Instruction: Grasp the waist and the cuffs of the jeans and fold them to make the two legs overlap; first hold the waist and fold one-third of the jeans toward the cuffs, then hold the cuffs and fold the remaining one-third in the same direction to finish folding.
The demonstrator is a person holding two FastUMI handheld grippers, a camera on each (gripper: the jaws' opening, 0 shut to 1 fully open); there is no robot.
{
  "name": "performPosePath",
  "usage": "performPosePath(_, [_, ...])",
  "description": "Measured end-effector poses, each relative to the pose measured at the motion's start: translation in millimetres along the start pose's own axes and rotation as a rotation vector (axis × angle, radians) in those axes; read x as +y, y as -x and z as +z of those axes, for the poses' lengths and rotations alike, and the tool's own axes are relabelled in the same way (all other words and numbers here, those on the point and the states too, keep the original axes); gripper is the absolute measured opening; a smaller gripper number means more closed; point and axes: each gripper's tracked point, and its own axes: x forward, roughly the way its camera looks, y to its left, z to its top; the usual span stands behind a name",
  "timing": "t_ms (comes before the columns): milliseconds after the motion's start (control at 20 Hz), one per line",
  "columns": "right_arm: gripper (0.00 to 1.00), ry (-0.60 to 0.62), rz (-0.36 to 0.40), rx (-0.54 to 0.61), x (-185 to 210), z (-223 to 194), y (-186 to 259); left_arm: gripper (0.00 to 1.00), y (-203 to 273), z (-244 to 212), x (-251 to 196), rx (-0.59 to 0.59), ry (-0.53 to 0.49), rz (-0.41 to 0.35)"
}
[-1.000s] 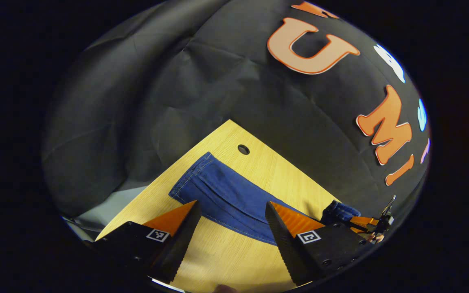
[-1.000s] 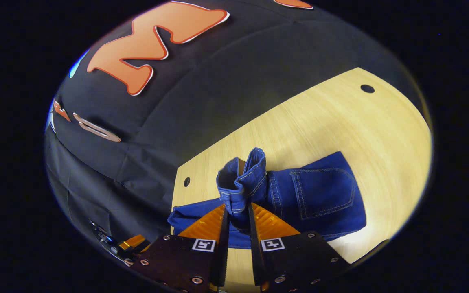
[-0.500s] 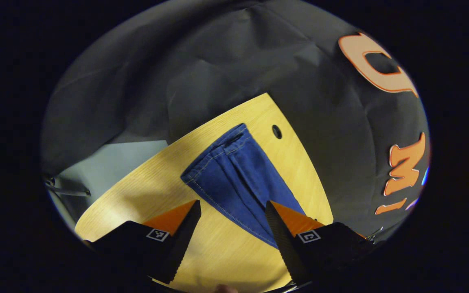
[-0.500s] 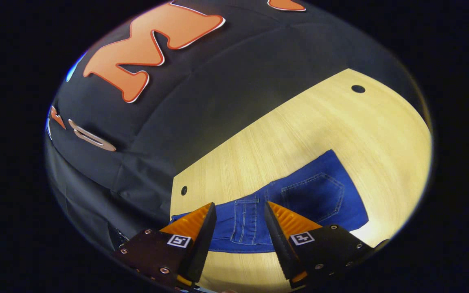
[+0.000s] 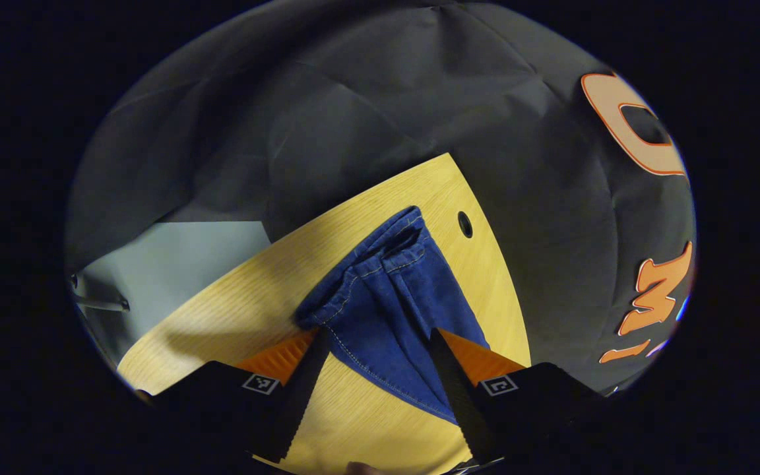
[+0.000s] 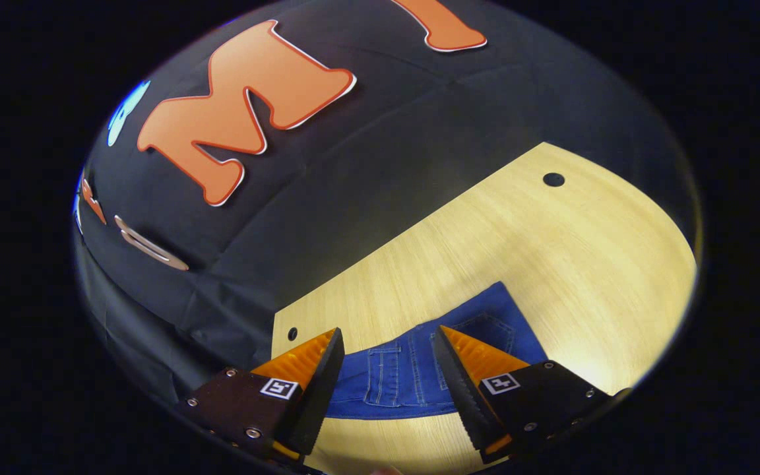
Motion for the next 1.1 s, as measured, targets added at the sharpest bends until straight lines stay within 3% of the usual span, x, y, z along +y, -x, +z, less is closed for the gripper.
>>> performPosePath(300, [0.86,0.007,-0.045,-0.011,-16.7,5.8,13.1,0.94,-30.9,13.1,-32.1,-0.061,-0.011,-0.099])
performPosePath(450, [0.86,-0.01,-0.046,-0.013,-25.7,6.0,20.5,0.92,-46.9,23.0,-46.4,-0.098,0.073,-0.155])
performPosePath(650, [0.86,-0.013,-0.067,0.0,-40.1,4.8,25.2,0.67,-56.8,29.0,-47.2,-0.117,0.189,-0.206])
performPosePath(750, [0.86,-0.018,-0.07,0.01,-45.8,1.9,28.2,0.65,-67.4,29.5,-43.9,-0.122,0.187,-0.212])
performPosePath(800, [0.86,-0.022,-0.068,0.011,-47.2,1.2,27.7,0.68,-63.6,26.6,-30.4,-0.111,0.191,-0.168])
performPosePath(850, [0.86,-0.026,-0.068,0.017,-48.2,-0.9,28.3,0.24,-74.8,23.1,-35.3,-0.109,0.213,-0.189])
performPosePath(1000, [0.86,-0.033,-0.072,0.031,-53.3,-6.9,29.8,0.19,-79.0,22.5,-39.7,-0.103,0.191,-0.207])
performPosePath(1050, [0.86,-0.03,-0.073,0.035,-54.3,-8.5,28.8,0.27,-66.9,21.1,-31.3,-0.1,0.159,-0.168])
performPosePath(1100, [0.86,-0.032,-0.079,0.041,-56.2,-11.1,29.1,0.26,-86.2,18.6,-35.5,-0.107,0.163,-0.16])
